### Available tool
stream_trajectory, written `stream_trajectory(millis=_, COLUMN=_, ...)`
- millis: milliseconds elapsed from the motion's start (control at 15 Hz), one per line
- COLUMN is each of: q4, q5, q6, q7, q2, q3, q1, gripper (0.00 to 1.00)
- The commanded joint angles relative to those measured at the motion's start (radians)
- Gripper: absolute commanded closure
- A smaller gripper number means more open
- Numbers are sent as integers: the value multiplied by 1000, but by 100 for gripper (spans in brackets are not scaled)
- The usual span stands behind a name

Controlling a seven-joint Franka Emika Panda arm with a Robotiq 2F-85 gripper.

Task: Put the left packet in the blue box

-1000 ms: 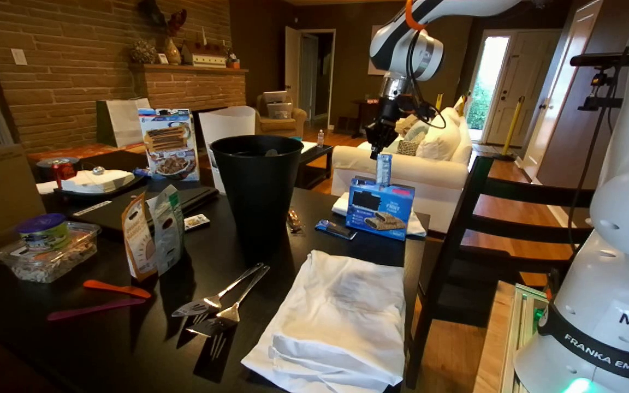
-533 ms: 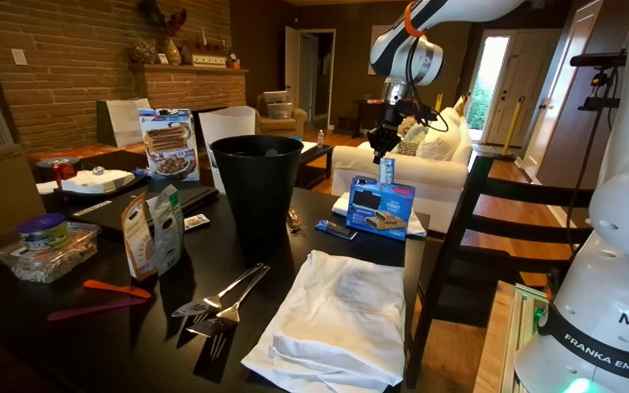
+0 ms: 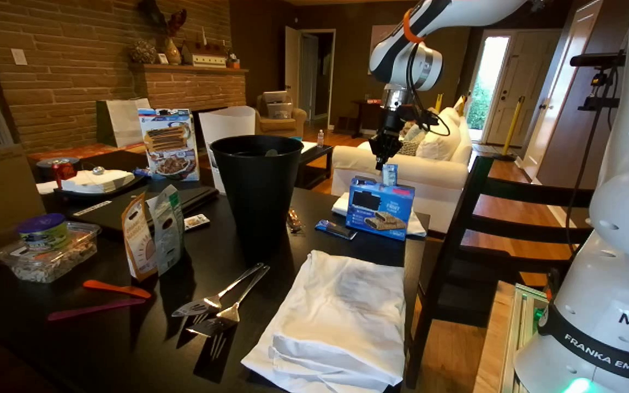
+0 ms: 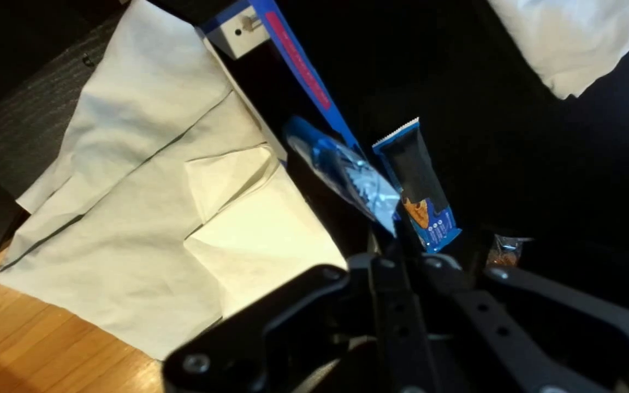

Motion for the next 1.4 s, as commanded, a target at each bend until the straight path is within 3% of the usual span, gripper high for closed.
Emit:
stream_trajectory(millis=0, q4=-28, q5=-36, q6=23, q7=32, q2=-10, q3=7, q1=2, gripper=100)
stream_trajectory(millis=1333, q4=-63, q5=-115, q6=40, q7=65, q2=13, q3=12, q1=9, gripper=100)
